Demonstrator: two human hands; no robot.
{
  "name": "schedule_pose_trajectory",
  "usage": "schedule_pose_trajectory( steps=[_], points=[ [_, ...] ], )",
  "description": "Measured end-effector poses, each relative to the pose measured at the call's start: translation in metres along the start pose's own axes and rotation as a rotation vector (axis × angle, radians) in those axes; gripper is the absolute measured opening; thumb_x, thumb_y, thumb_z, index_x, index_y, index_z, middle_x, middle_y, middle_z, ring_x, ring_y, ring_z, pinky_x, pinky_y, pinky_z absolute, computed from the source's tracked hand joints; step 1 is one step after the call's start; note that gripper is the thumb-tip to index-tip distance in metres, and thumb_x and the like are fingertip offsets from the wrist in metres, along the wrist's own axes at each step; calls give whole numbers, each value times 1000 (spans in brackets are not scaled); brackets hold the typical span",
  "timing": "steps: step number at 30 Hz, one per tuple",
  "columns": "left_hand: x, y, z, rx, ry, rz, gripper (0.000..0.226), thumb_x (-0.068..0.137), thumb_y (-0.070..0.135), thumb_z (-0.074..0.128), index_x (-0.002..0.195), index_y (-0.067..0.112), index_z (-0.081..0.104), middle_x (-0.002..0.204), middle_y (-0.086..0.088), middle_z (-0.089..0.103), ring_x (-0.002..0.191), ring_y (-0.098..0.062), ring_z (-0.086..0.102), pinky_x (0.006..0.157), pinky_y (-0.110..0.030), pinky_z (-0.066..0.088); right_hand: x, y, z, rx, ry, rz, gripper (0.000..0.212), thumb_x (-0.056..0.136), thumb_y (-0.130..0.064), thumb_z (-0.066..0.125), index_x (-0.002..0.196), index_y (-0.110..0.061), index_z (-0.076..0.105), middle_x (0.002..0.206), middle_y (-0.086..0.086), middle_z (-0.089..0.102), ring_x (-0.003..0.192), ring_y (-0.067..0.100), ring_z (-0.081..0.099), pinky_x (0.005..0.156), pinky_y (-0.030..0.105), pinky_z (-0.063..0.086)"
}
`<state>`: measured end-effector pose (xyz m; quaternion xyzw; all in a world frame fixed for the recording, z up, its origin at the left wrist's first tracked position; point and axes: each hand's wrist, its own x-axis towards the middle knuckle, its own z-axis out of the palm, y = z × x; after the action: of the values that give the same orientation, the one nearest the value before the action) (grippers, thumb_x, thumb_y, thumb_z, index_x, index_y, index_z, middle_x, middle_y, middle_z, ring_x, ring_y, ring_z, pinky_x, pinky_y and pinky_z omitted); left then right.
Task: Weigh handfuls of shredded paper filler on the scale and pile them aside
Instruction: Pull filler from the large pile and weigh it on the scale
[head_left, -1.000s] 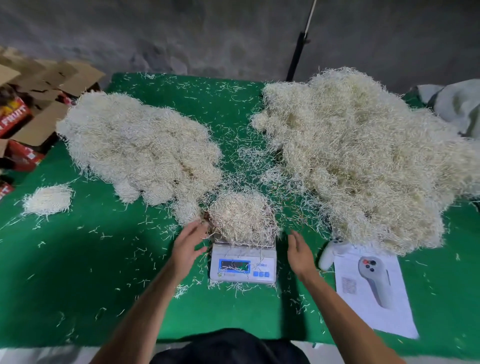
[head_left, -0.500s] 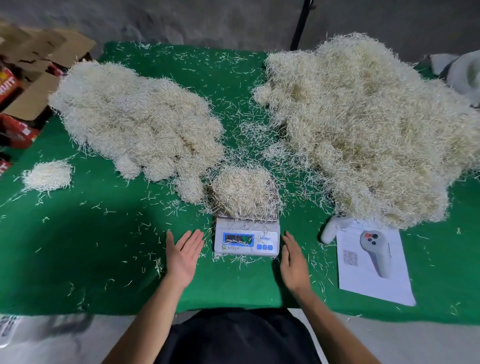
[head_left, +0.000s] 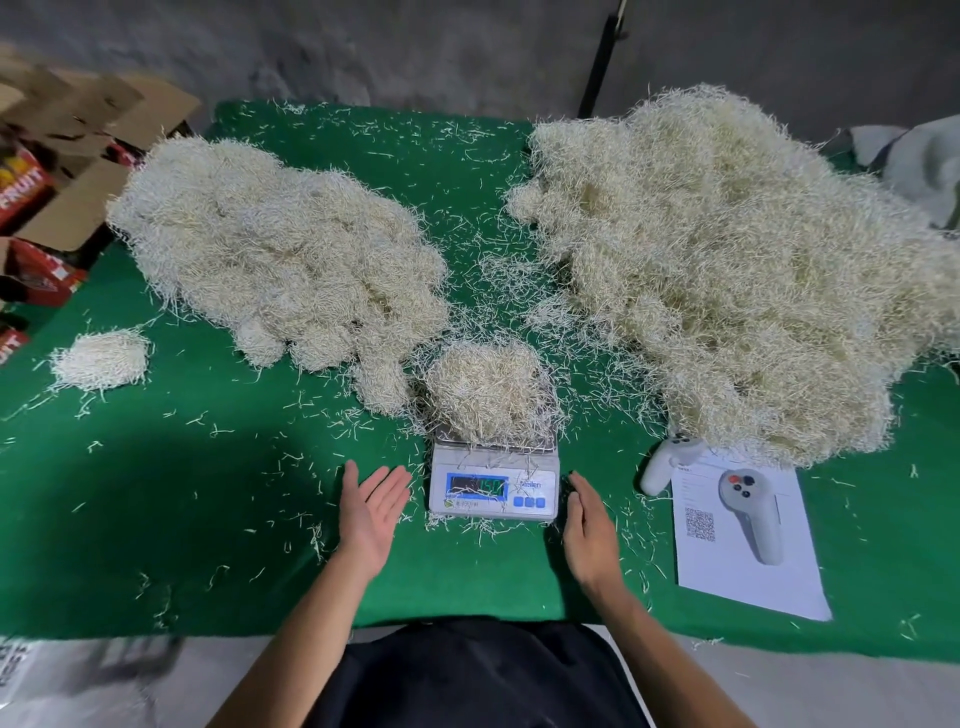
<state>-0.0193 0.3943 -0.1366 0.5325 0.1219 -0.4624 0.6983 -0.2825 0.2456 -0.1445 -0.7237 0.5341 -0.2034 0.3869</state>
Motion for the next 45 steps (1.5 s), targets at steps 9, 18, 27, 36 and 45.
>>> schedule_pose_trajectory(
  steps=[9, 18, 27, 36, 45],
  points=[
    [-5, 51, 121, 573, -49, 245, 80, 91, 76, 42, 142, 14, 44, 145, -19, 47, 127, -38, 53, 109, -54, 43, 92, -103, -19, 290, 113, -6, 41, 107, -31, 51, 143, -12, 53, 117, -8, 67, 86, -6, 65, 78, 20, 59],
    [0, 70, 189, 800, -109, 312, 109, 73, 92, 52, 159, 38, 14, 169, 2, 14, 151, -26, 24, 115, -48, 27, 145, -184, 5, 473, -334, 188, 85, 97, -66, 50, 161, -15, 25, 152, 17, 48, 111, 20, 67, 93, 41, 58],
    [32, 122, 209, 563, -125, 231, 108, 75, 65, 77, 159, 35, 16, 161, -6, 30, 136, -27, 42, 109, -52, 41, 221, -188, -45, 451, -357, 75, 51, 101, -52, 56, 96, -3, 66, 59, -5, 55, 52, 14, 51, 65, 37, 53],
    [61, 142, 213, 333, -210, 163, 43, 100, 38, 49, 127, 7, 61, 124, -15, 68, 119, -33, 61, 99, -44, 54, 328, -126, -142, 828, 278, 494, 26, 111, -22, 43, 113, 1, 56, 107, 24, 66, 83, 23, 72, 70, 35, 61],
    [66, 116, 249, 273, -245, 73, 24, 99, 27, 50, 100, 13, 69, 101, -14, 64, 93, -30, 61, 83, -42, 52, 297, -130, -144, -617, 201, 213, 64, 102, -55, 51, 141, -6, 45, 148, 24, 44, 93, 30, 66, 71, 42, 60]
  ],
)
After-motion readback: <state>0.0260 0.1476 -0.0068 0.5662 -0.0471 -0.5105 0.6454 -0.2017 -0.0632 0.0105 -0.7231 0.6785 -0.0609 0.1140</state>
